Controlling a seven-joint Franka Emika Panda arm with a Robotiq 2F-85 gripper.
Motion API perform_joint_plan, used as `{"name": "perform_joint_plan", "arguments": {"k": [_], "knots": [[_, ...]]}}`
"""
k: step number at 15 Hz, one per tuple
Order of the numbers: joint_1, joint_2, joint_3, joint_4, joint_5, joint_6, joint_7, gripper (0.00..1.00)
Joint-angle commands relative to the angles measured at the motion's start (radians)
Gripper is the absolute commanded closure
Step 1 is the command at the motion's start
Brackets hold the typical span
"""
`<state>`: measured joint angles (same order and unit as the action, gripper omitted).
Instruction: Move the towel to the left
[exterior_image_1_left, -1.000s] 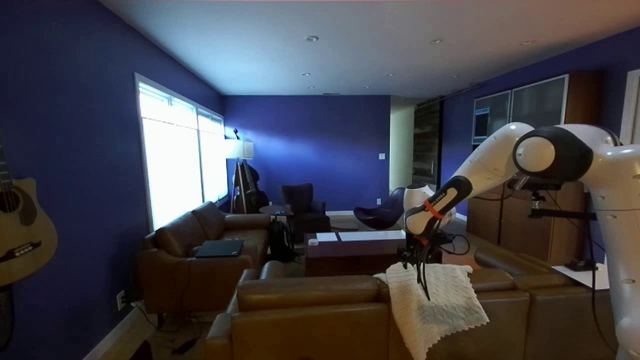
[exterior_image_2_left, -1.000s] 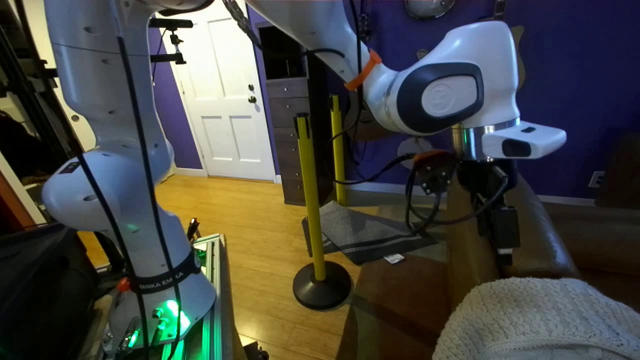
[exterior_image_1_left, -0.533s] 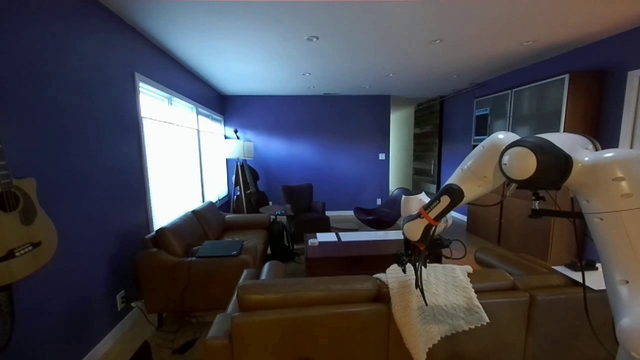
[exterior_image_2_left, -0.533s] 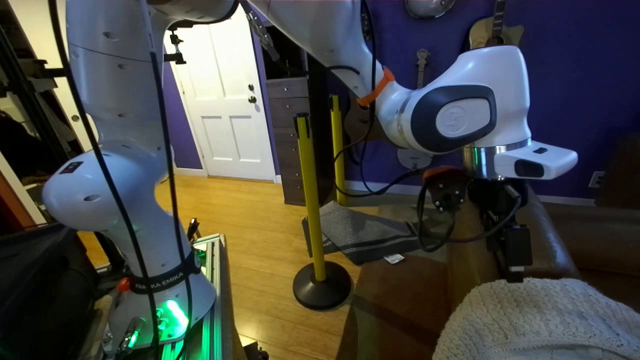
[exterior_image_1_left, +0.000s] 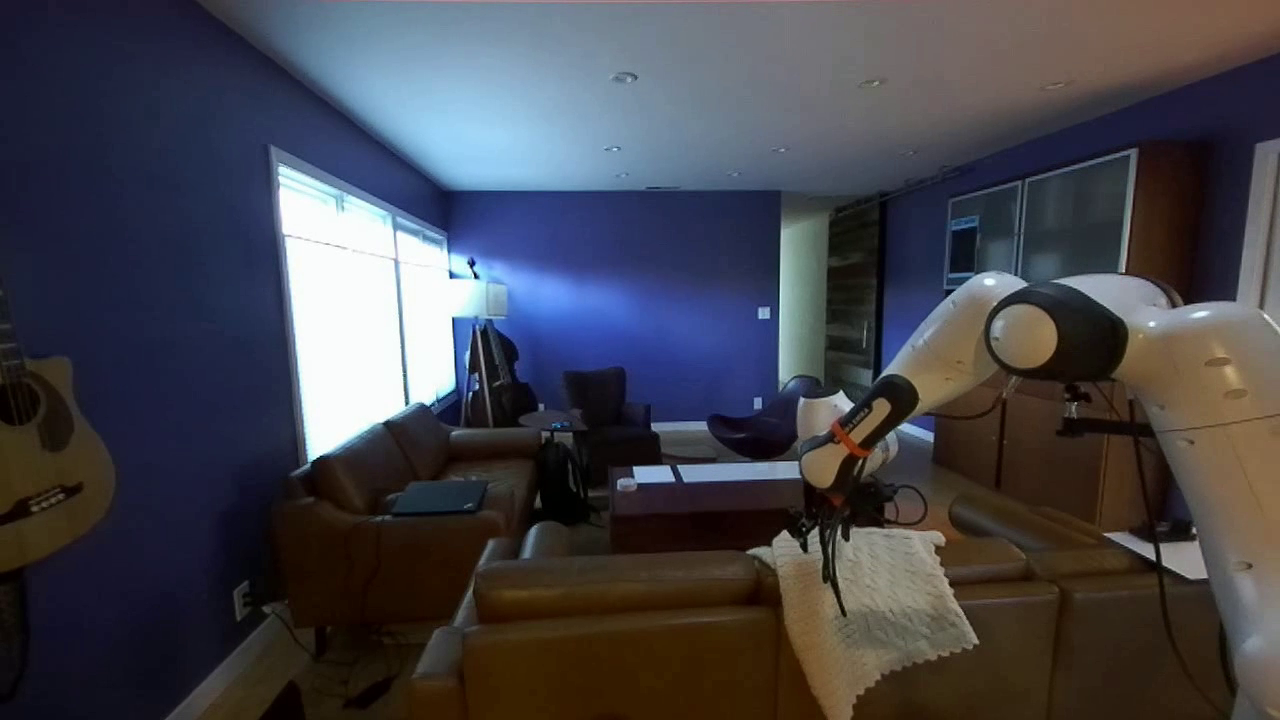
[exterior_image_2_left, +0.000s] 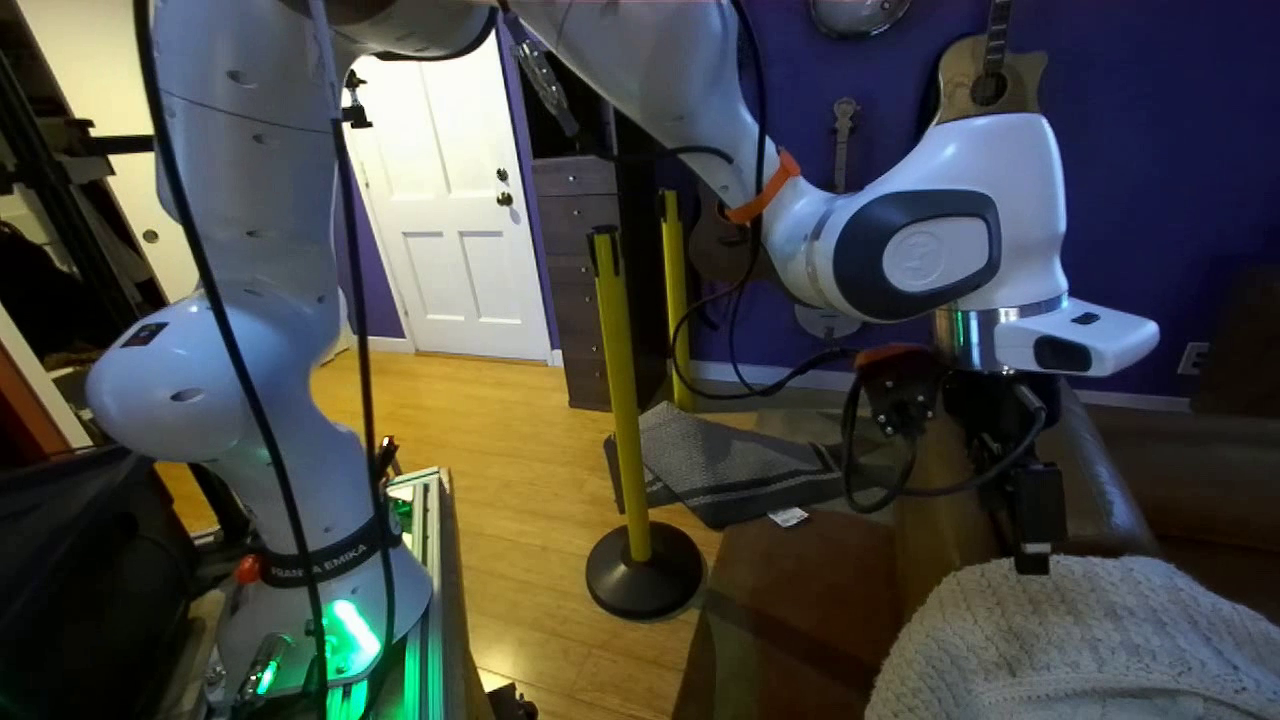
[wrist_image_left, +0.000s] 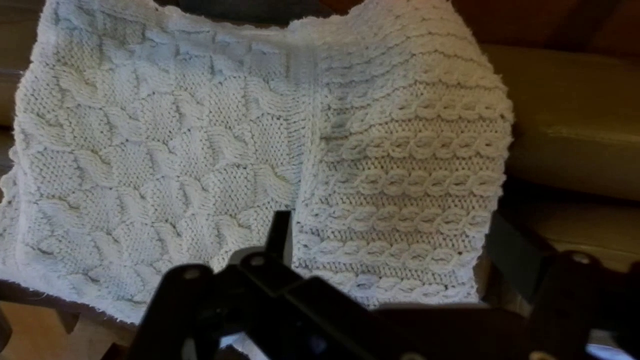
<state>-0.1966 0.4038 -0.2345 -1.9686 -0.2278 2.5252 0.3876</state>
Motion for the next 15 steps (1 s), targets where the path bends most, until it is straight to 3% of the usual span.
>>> {"name": "perform_joint_plan", "arguments": {"k": [1, 7, 8, 9, 11, 15], "knots": [[0.026, 0.117, -0.018, 0.099, 0.05, 0.053, 0.019, 0.0], [0.063, 0.274, -0.051, 0.223, 0.095, 0.16, 0.075, 0.0], [0.073, 0.298, -0.061, 0.246, 0.101, 0.161, 0.087, 0.04], [0.085, 0.319, -0.076, 0.266, 0.102, 0.169, 0.104, 0.27], [0.111, 0.361, -0.108, 0.309, 0.103, 0.164, 0.142, 0.32], [0.149, 0.416, -0.163, 0.37, 0.104, 0.114, 0.203, 0.61]]}}
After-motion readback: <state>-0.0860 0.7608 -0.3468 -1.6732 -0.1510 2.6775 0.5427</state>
